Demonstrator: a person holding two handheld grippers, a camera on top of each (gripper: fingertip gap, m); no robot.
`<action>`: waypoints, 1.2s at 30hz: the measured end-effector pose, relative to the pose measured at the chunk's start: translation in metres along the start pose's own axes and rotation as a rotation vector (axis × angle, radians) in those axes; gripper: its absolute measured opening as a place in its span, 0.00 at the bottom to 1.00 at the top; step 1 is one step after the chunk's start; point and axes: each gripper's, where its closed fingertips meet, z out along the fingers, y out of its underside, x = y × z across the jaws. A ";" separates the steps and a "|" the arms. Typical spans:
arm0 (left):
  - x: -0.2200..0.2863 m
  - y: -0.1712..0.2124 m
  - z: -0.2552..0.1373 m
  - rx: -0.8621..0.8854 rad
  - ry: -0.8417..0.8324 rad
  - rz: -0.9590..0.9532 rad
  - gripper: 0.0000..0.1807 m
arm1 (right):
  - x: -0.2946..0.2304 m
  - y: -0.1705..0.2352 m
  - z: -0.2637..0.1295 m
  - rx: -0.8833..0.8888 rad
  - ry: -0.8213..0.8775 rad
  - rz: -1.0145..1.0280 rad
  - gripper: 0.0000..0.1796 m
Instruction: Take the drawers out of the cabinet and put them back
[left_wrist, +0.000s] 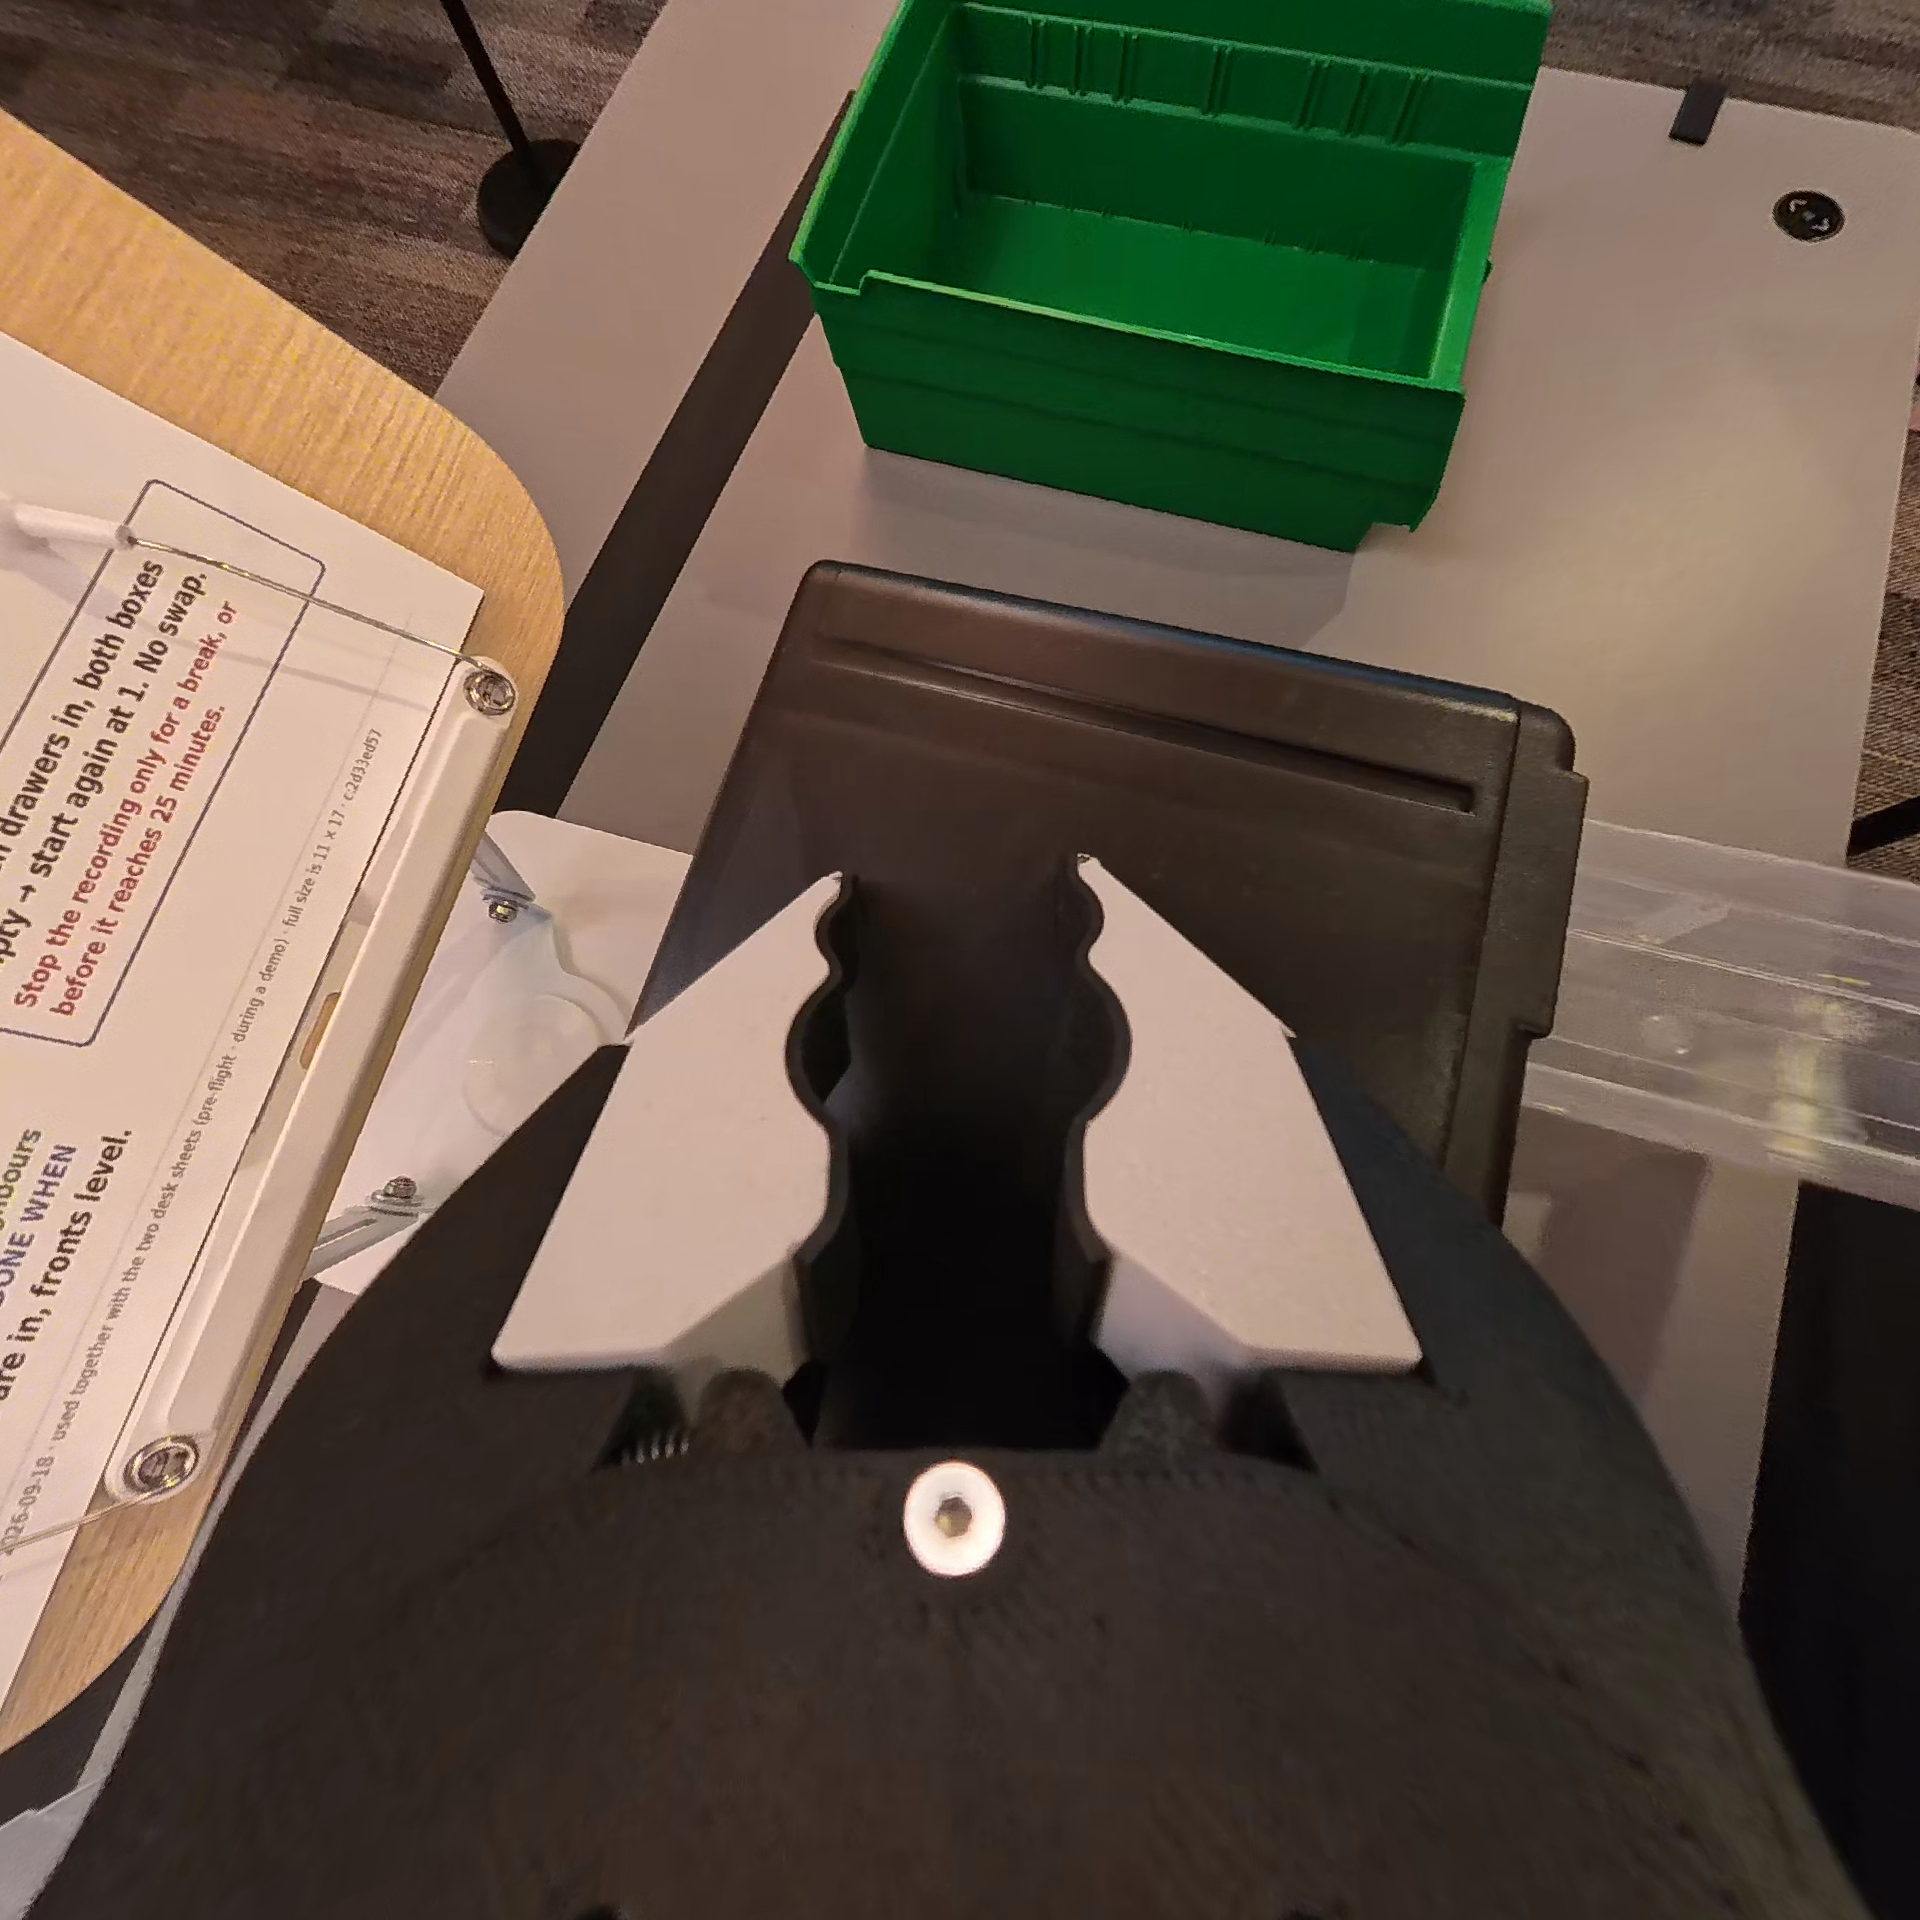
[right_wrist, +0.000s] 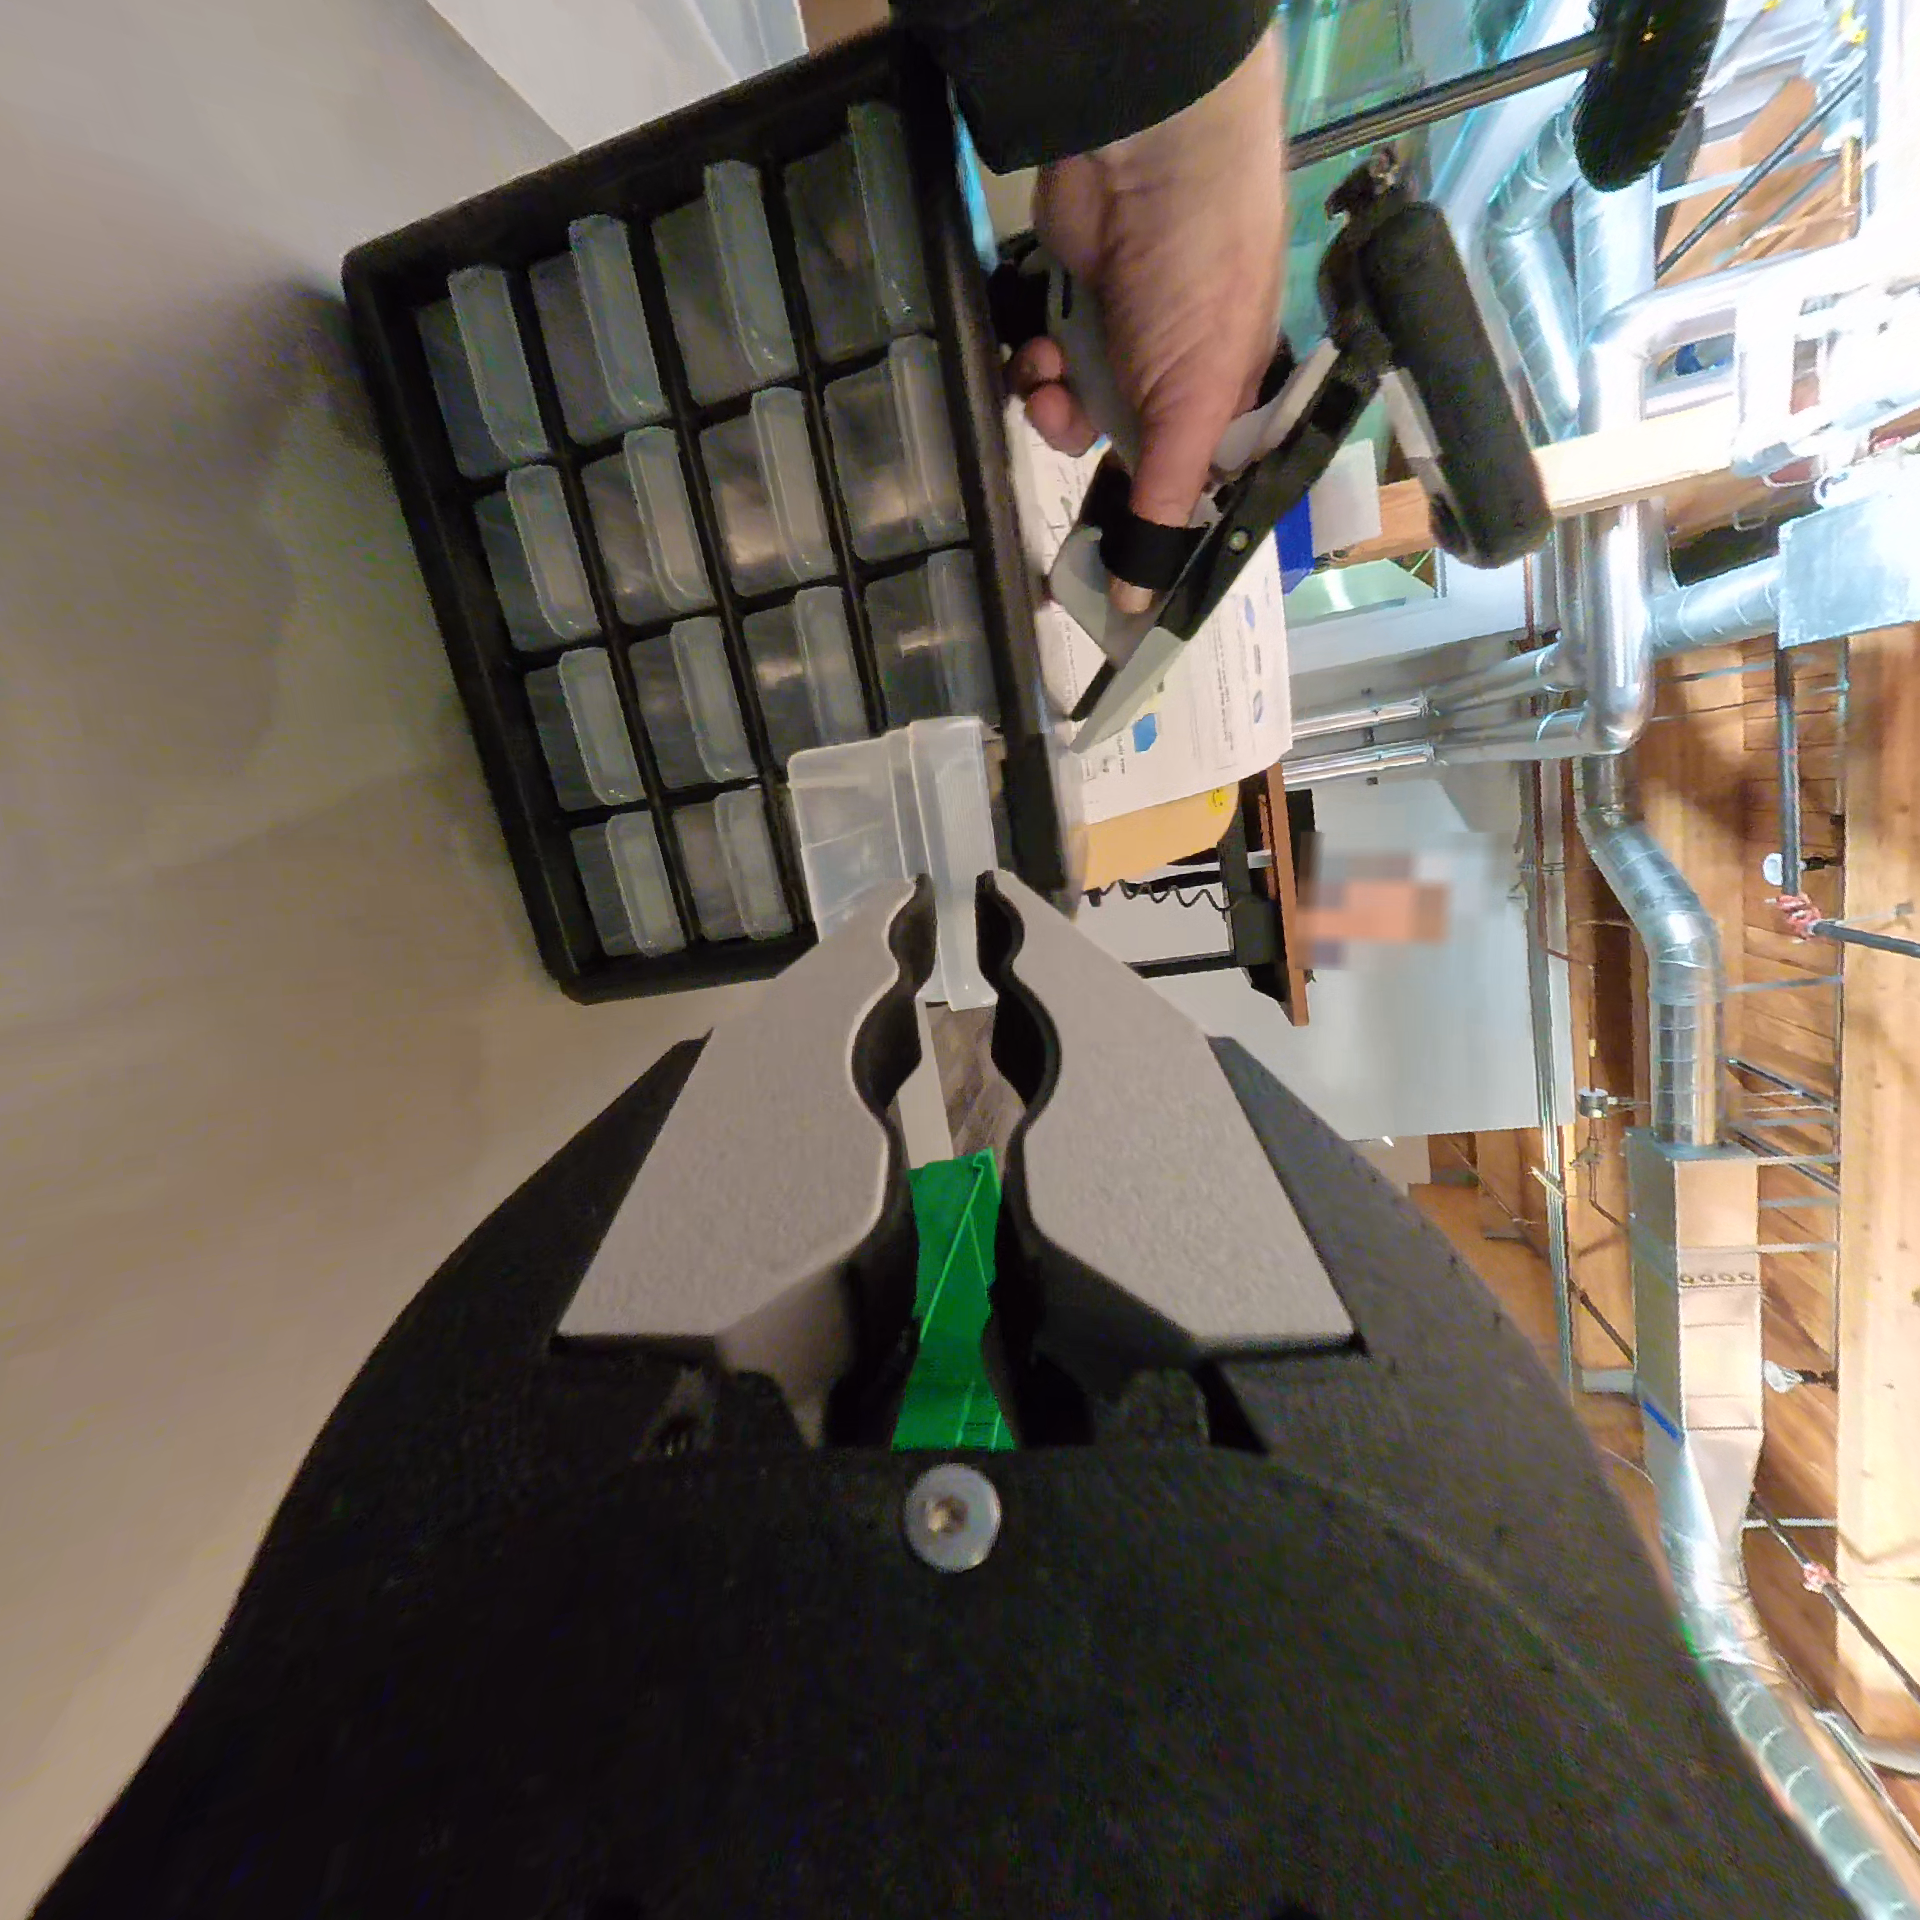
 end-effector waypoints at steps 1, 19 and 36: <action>0.000 0.000 0.000 0.000 0.001 -0.001 0.21 | 0.007 -0.002 -0.002 0.006 0.005 0.013 0.03; 0.001 0.000 0.000 0.001 0.000 0.008 0.20 | -0.006 0.066 0.008 -0.078 -0.035 -0.014 0.00; 0.002 0.000 0.000 0.003 -0.001 0.020 0.19 | -0.132 0.104 -0.053 -0.194 -0.544 0.186 0.17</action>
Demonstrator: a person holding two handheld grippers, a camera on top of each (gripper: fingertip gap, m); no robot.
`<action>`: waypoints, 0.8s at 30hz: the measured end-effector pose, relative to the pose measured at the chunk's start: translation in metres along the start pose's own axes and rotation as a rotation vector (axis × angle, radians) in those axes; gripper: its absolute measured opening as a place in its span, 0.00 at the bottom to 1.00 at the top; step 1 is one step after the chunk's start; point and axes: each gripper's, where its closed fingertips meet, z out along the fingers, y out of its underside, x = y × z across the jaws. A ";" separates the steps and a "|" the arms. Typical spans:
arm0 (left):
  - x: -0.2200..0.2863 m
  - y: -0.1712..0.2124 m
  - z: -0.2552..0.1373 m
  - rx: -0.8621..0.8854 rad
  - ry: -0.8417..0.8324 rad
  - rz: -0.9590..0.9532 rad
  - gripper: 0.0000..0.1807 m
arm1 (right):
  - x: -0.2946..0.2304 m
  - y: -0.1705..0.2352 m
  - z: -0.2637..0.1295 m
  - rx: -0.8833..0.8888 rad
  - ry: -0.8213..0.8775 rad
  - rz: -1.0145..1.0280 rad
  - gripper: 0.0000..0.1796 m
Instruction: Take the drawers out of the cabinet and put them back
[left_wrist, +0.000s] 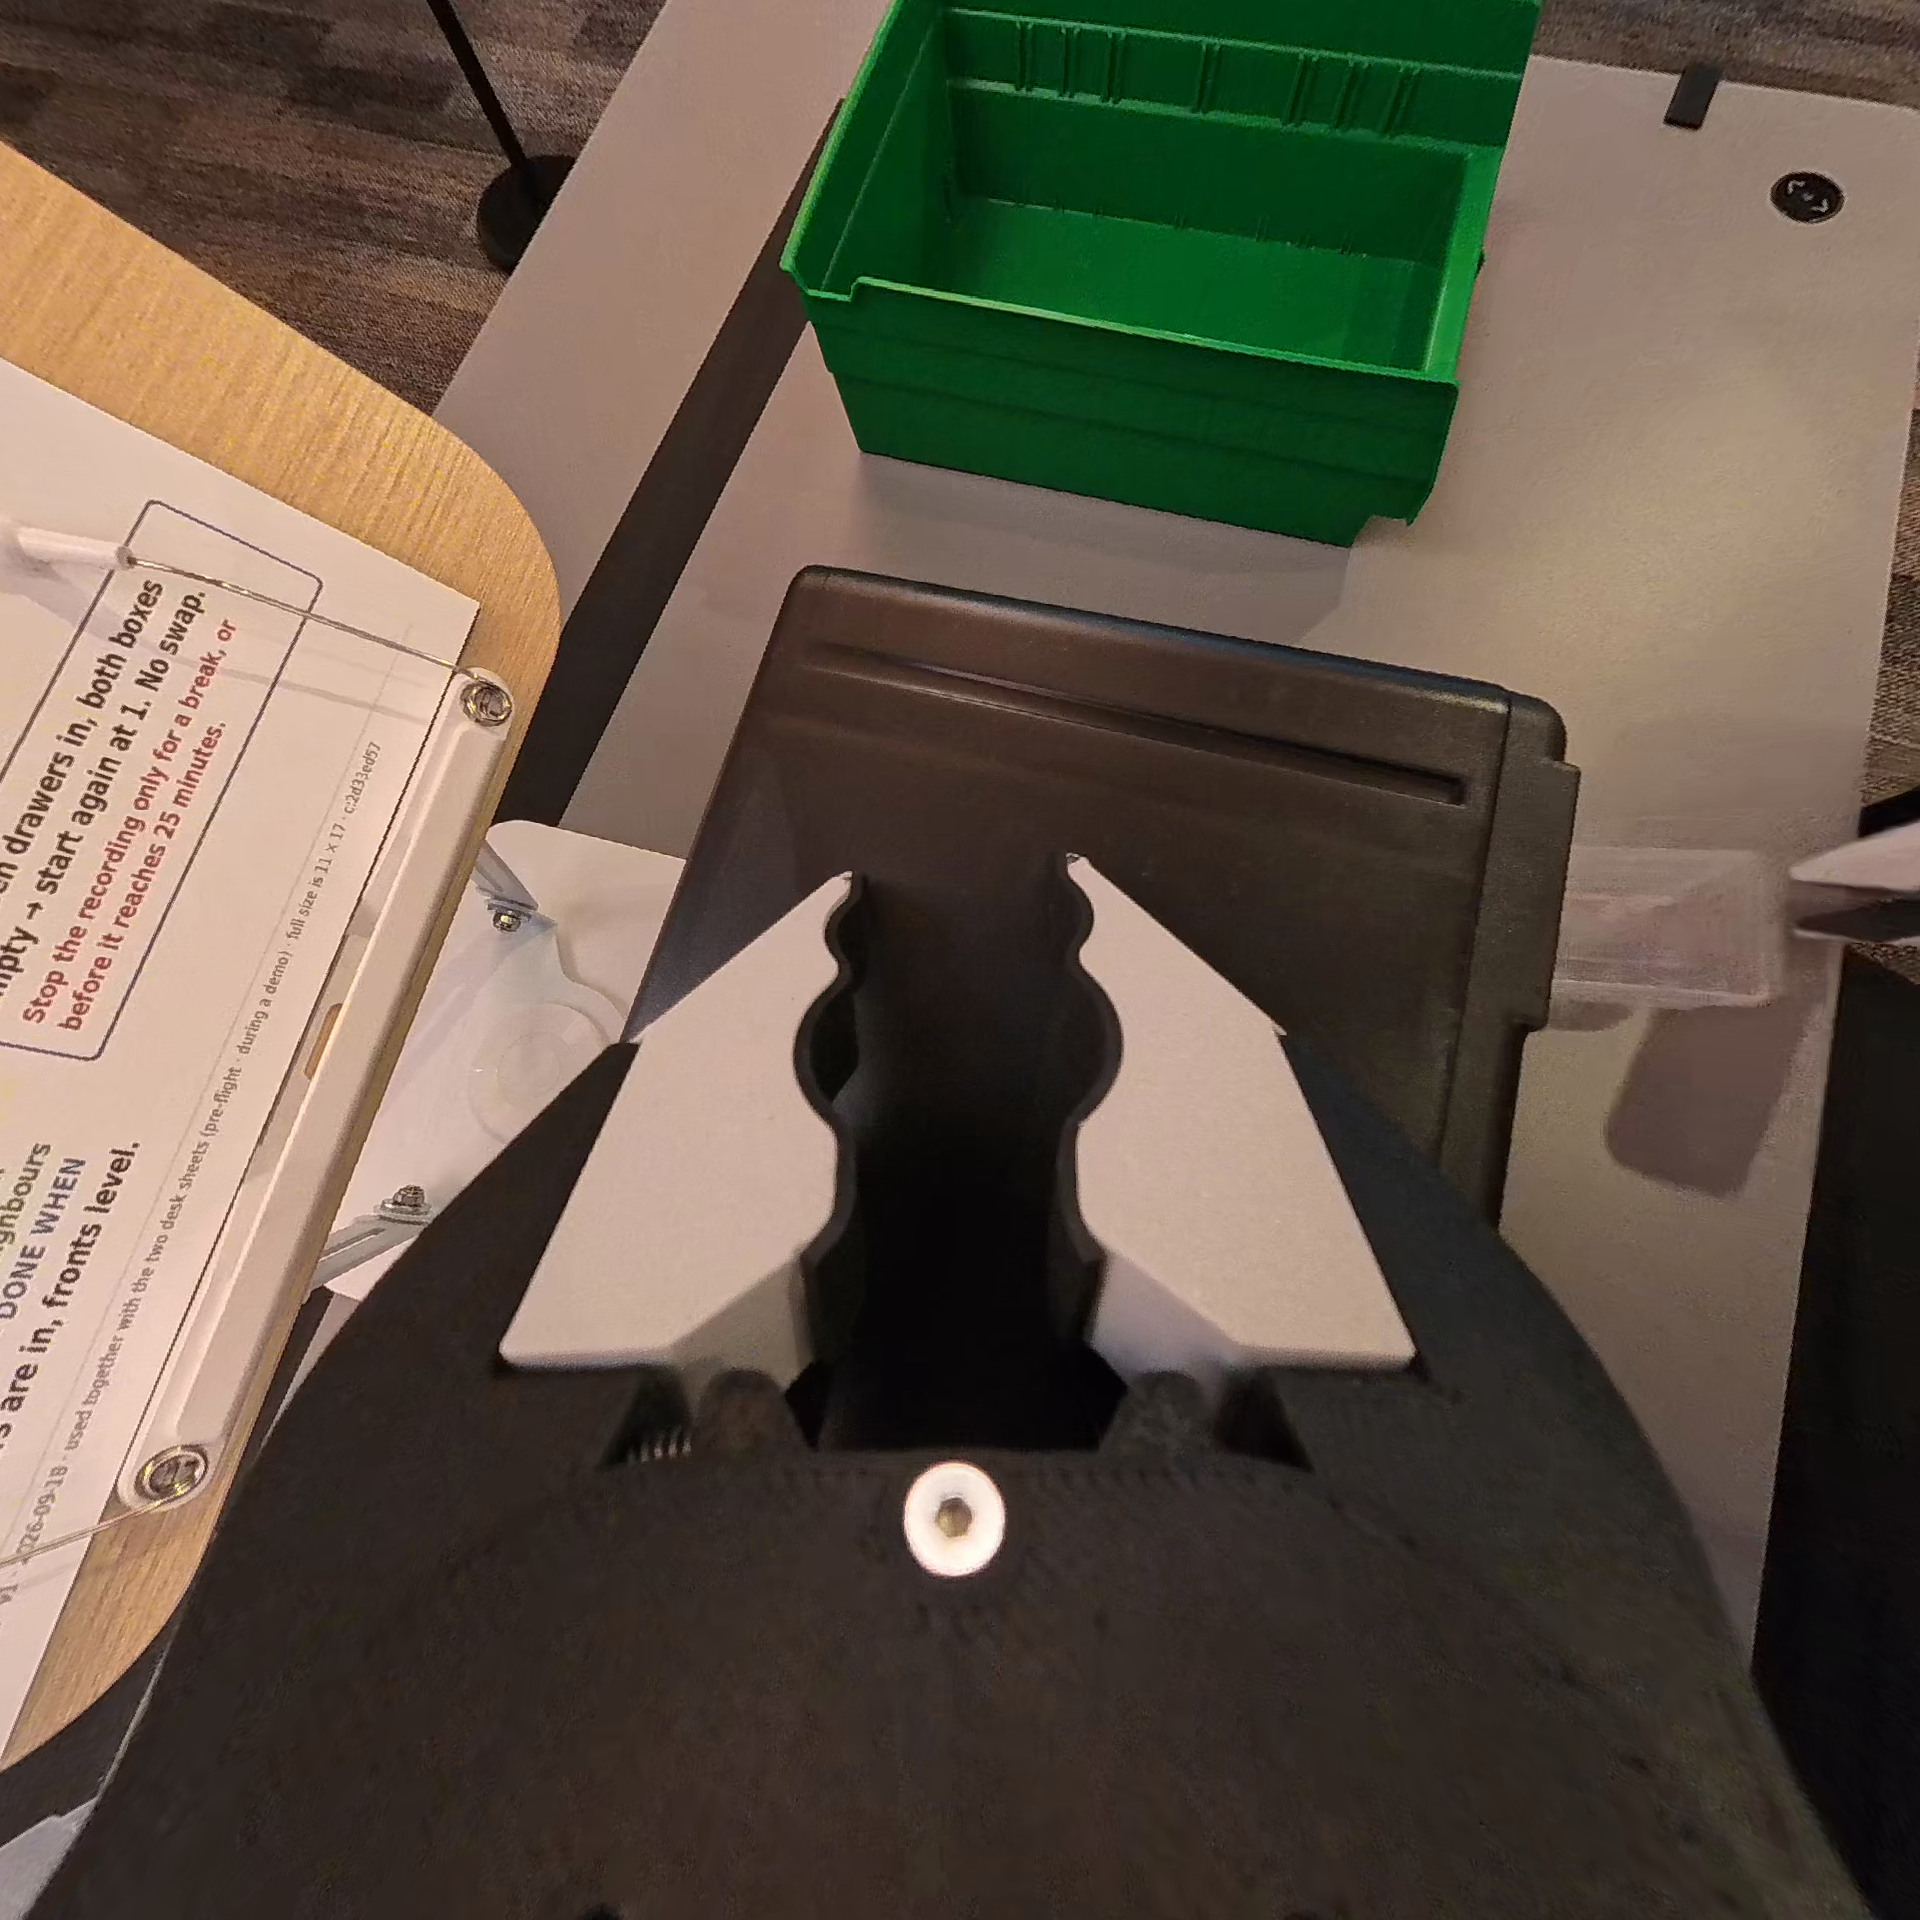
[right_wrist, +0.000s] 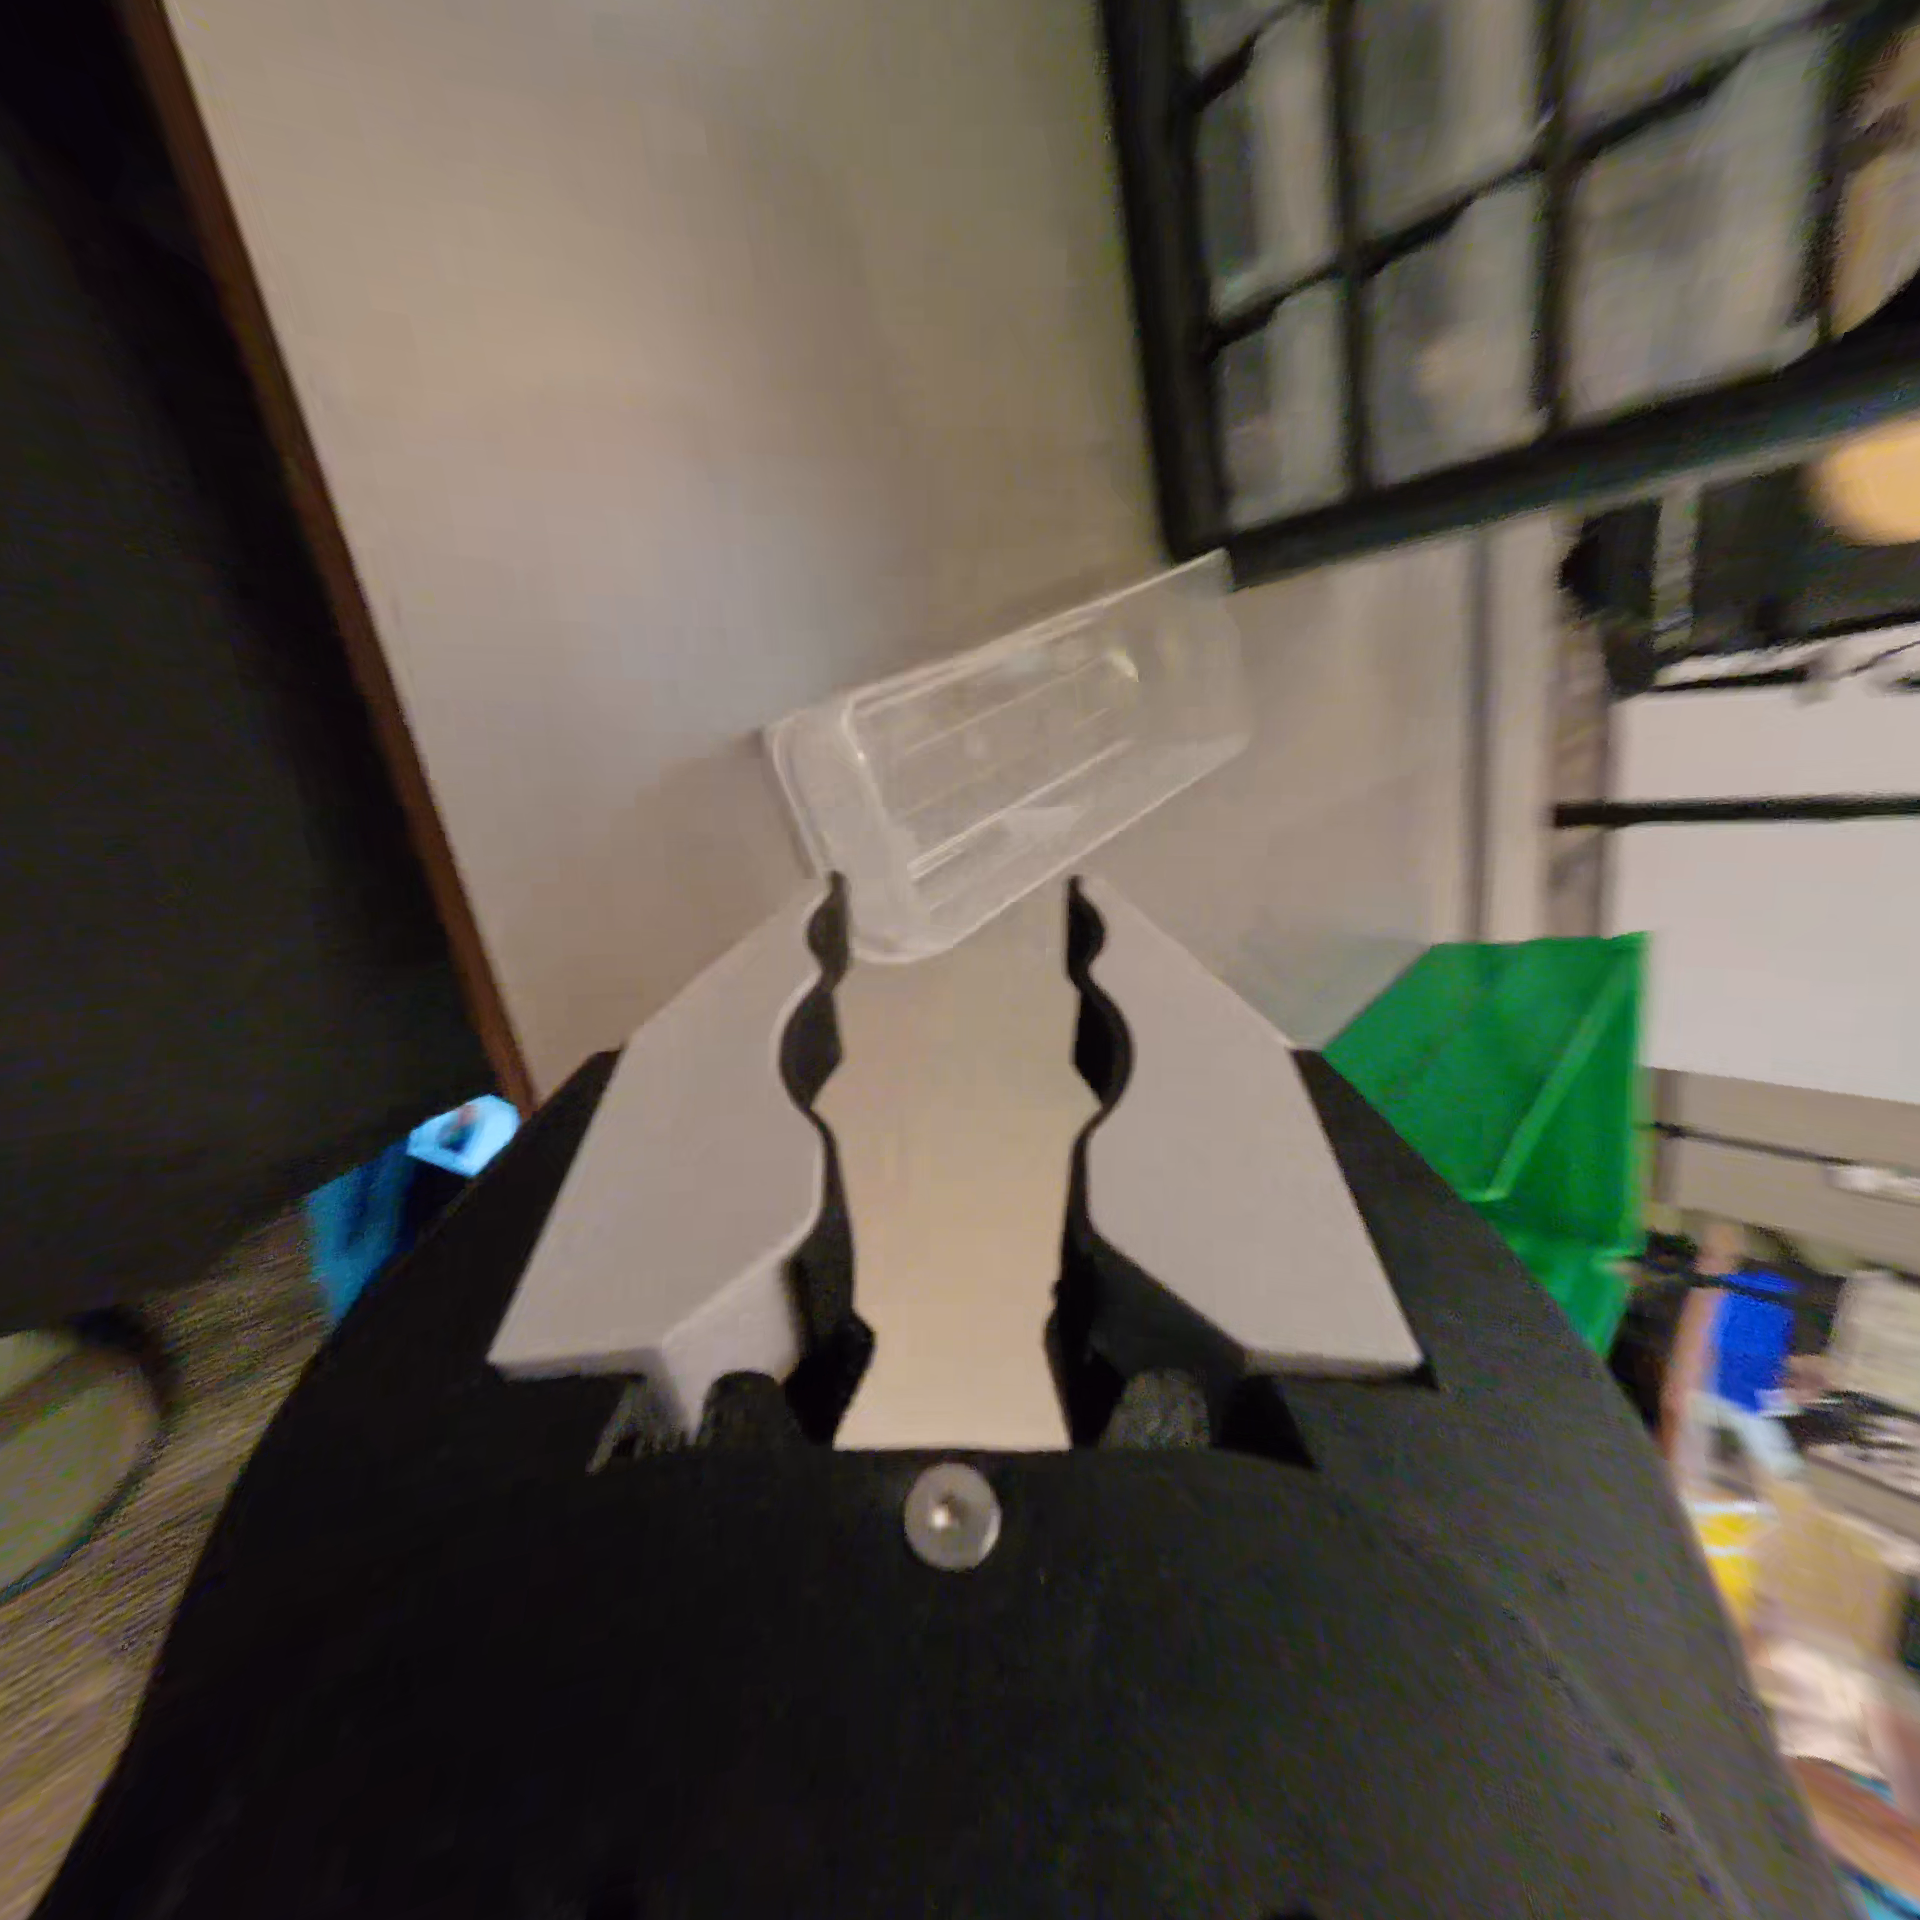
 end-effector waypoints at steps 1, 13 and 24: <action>0.000 0.000 0.000 0.000 -0.002 0.002 0.19 | -0.006 0.005 0.001 -0.023 -0.062 0.056 0.22; 0.000 0.000 0.000 0.000 0.001 -0.001 0.19 | 0.014 -0.018 0.060 -0.207 -0.432 0.989 0.54; 0.001 0.000 0.000 0.000 0.009 0.001 0.18 | 0.003 0.011 0.062 -0.344 -0.637 0.662 0.34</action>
